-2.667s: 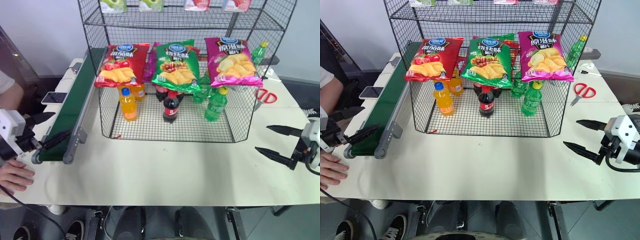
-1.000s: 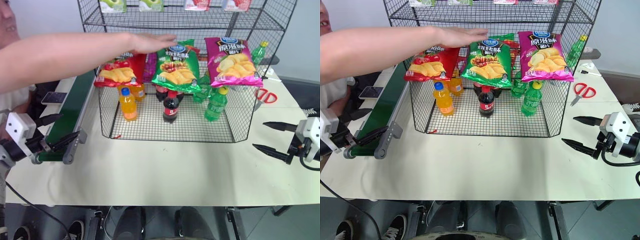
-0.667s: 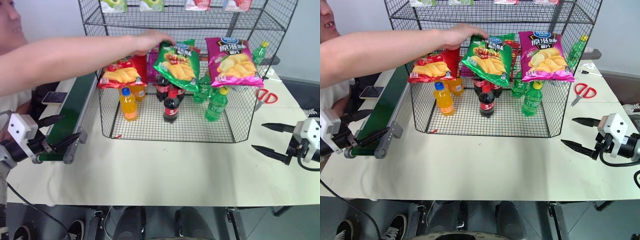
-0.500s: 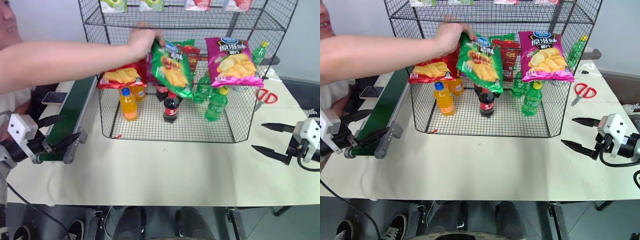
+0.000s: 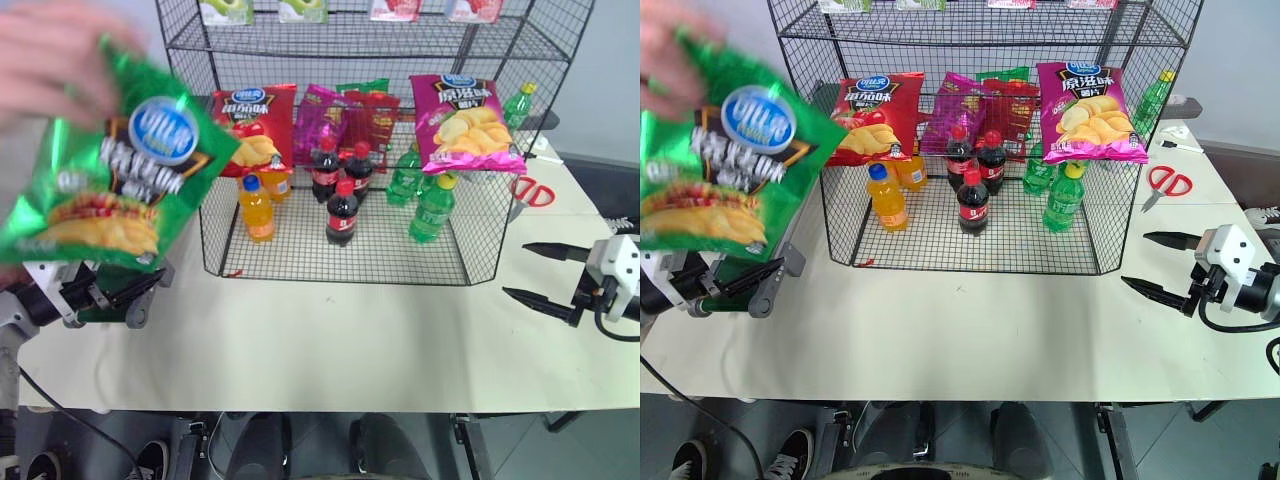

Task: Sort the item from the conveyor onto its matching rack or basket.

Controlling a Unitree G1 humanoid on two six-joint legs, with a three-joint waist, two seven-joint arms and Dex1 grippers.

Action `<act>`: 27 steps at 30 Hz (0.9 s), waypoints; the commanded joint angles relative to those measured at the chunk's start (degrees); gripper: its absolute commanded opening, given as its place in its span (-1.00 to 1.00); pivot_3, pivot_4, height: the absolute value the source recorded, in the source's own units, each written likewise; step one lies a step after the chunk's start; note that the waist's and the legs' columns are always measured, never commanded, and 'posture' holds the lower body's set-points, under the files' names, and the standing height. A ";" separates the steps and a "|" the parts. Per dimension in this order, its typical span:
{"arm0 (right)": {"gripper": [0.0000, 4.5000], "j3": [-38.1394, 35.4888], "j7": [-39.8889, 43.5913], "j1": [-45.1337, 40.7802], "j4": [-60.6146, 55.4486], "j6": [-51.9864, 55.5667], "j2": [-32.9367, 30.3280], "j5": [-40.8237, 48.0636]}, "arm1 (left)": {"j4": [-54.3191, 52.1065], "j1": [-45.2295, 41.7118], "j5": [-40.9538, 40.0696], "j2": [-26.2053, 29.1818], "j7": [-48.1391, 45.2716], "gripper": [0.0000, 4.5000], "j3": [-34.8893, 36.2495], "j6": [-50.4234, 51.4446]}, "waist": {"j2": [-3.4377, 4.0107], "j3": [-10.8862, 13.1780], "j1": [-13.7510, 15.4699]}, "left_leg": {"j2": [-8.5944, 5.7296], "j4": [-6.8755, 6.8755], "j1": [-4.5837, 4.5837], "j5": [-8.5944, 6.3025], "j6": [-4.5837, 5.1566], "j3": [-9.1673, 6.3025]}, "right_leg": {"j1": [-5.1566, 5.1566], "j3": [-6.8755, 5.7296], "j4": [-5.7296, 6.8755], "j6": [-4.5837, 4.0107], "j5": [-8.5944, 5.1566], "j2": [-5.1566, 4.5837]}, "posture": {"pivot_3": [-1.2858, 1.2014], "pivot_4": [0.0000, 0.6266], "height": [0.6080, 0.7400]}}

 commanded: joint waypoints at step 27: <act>1.00 1.47 -1.07 -3.05 -1.97 1.17 -0.24 0.34 | -3.27 1.48 -0.47 -0.23 2.24 0.99 1.05 -0.42 | 0.00 0.00 -0.02 | 0.00 -0.06 -0.01 0.00 -0.01 0.00 | -0.03 0.01 -0.04 -0.02 -0.01 -0.04 | 0.03 -0.52 0.98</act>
